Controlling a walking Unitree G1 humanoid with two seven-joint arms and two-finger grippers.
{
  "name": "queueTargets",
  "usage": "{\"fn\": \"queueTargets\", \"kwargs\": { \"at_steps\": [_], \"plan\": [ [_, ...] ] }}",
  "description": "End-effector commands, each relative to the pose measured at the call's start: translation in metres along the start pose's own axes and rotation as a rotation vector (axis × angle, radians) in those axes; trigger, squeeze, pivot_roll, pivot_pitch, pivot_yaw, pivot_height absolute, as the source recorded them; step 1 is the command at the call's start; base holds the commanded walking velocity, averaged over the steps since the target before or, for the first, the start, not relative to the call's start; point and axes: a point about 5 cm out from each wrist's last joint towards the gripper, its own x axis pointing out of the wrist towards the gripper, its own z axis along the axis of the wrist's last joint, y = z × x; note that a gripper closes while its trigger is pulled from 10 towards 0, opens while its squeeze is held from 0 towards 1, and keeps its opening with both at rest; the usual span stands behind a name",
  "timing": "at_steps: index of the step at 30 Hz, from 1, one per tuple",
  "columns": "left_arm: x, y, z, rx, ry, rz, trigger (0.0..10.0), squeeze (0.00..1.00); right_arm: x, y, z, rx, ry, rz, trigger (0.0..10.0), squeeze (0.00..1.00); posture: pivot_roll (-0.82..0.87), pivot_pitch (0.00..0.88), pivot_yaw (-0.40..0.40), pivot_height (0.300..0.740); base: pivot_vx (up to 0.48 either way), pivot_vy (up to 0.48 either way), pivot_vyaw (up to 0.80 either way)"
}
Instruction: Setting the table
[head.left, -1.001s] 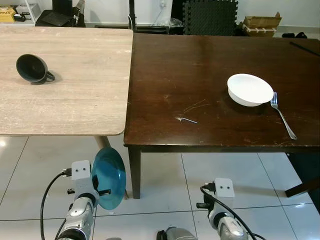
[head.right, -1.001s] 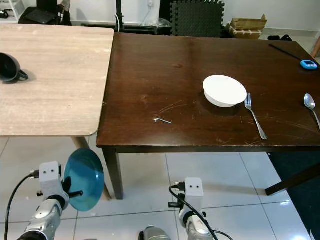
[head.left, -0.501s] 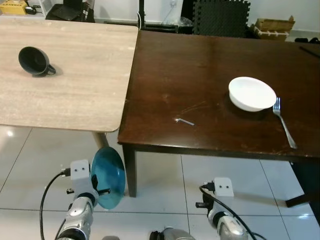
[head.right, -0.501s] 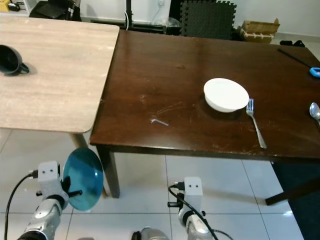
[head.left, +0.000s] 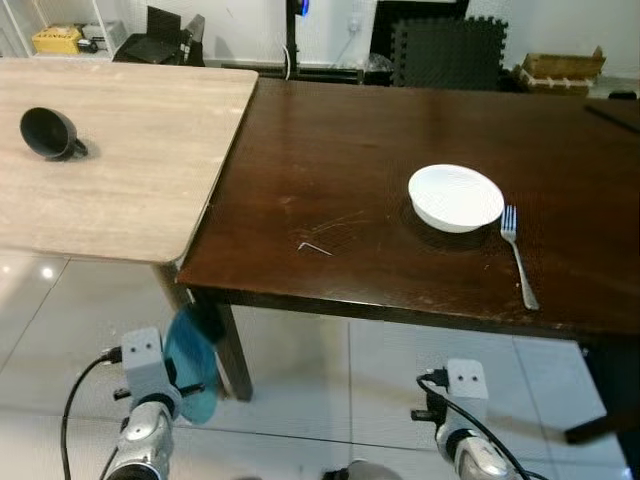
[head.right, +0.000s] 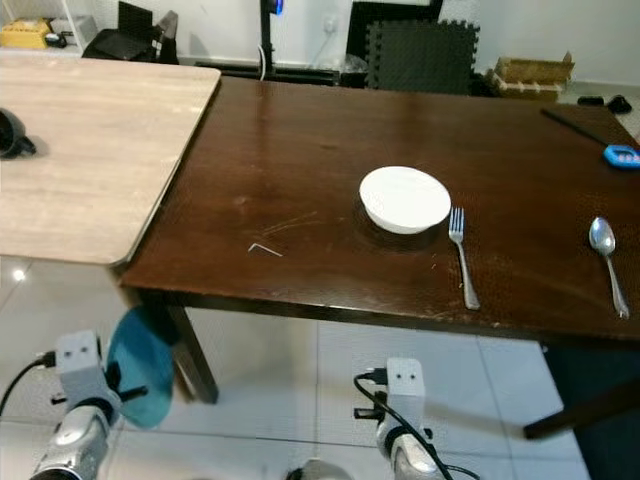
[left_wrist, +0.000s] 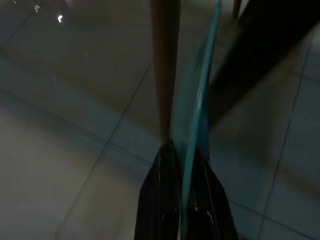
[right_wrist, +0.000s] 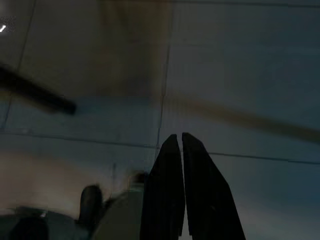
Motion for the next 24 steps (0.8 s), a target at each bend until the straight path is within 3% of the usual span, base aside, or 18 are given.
{"fn": "queueTargets", "kwargs": {
  "at_steps": [1, 24],
  "plan": [
    [-0.0007, -0.0235, -0.0042, 0.005, 0.012, -0.107, 10.0, 0.0, -0.0012, -0.0026, -0.0025, -0.001, 0.012, -0.008, 10.0, 0.0, 0.04, 0.031, 0.001, 0.74, 0.0, -0.48, 0.0],
    [0.0003, -0.0249, -0.0029, 0.006, 0.012, -0.106, 10.0, 0.0, -0.0014, -0.0041, -0.0025, -0.001, 0.014, -0.011, 10.0, 0.0, 0.04, 0.035, 0.003, 0.74, 0.0, -0.48, 0.0]
  ]
}}
